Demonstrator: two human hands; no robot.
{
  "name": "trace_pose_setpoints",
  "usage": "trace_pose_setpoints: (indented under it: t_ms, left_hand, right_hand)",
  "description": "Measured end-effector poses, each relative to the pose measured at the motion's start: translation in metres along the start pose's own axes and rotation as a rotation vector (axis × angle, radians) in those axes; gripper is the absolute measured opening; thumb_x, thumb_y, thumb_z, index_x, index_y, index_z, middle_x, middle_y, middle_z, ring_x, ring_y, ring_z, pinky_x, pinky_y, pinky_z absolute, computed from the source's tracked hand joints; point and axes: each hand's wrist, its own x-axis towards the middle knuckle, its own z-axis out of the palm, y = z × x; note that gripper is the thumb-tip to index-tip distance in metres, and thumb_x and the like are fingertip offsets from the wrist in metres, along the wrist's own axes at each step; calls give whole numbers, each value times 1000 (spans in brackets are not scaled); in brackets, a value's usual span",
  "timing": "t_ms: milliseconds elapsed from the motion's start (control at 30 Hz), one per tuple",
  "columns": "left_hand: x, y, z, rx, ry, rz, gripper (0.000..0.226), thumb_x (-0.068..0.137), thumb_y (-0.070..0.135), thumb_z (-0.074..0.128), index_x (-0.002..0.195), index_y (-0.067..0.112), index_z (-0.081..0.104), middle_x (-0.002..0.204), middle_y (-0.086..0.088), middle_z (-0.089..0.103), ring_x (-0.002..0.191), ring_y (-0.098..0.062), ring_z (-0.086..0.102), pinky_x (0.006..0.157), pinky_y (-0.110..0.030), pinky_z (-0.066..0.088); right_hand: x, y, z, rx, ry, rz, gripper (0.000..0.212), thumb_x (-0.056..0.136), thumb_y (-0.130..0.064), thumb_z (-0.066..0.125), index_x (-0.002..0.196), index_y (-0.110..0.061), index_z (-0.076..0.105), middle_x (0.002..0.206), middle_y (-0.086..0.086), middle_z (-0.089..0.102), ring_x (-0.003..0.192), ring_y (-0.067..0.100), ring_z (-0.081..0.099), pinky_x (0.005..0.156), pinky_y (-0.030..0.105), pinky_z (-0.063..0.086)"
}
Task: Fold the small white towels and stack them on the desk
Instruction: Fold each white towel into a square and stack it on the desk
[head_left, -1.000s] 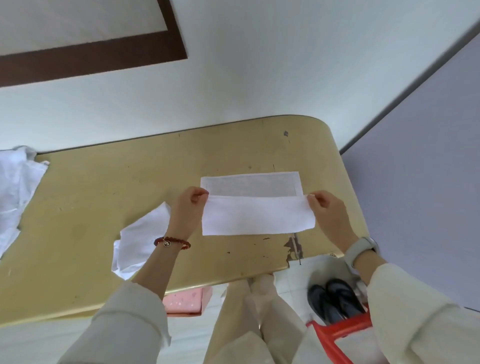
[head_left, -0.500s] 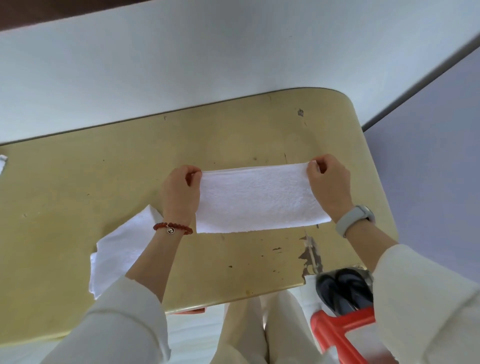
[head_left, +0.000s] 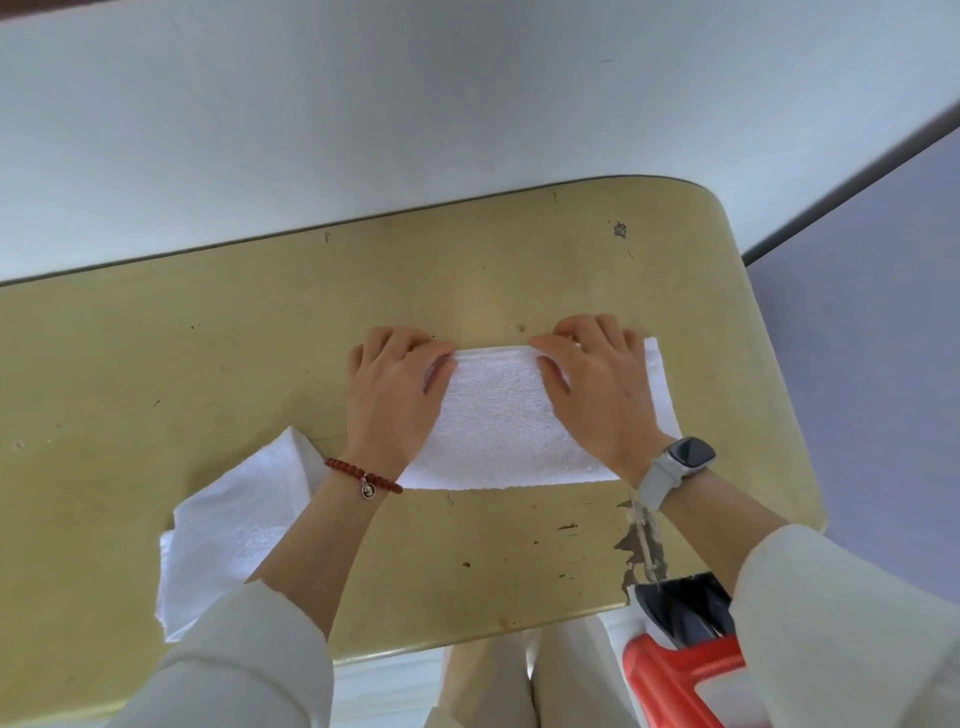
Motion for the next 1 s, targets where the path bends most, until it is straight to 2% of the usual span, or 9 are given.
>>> trace_pose_setpoints:
  t_ms: [167,267,467,700,833,1000]
  left_hand:
    - [0,-4,1,20,63,87,22,84,29,52,82,19,71,81,3,65,89,-12,42,82,-27,30]
    - [1,-6,-1,-4,77,74,21,82,30,53,81,19,70,82,4,66,89,-11,44,83,-26,28]
    - [-2,-14,-5,-41,54,-32,26,81,36,51,80,19,70,88,5,66,93,-9,43,87,-20,22]
    - [4,-14,-9,1,53,-38,17,83,26,55,77,18,70,82,6,66,91,-11,43,84,-21,21]
    - [11,-10,-12,80,-20,-67,13,87,17,56,82,15,69,86,1,64,96,-22,49,86,-25,20]
    - [23,-4,-18,179,-164,-142,17,89,28,51,91,17,64,96,4,60,105,-19,44,93,-30,22]
  right_hand:
    - [8,-8,14,-19,-18,-9,11,80,-17,54,80,-16,65,85,0,60,78,22,54,72,35,38]
    - [10,-9,15,2,-43,-21,5,77,-13,56,75,-15,60,82,0,60,75,22,53,70,35,38]
    - [14,-7,13,44,-61,48,7,78,-13,52,74,-14,58,74,-2,60,70,20,52,72,33,35]
    - [17,-9,15,81,-79,96,8,77,-4,58,74,-11,58,74,1,60,72,23,52,73,36,34]
    - [18,-9,15,78,-57,76,12,79,-3,54,78,-13,61,73,-1,60,71,22,52,73,37,35]
    - [14,-5,17,31,-4,-12,16,80,-6,53,83,-17,63,74,-1,59,66,21,50,71,34,33]
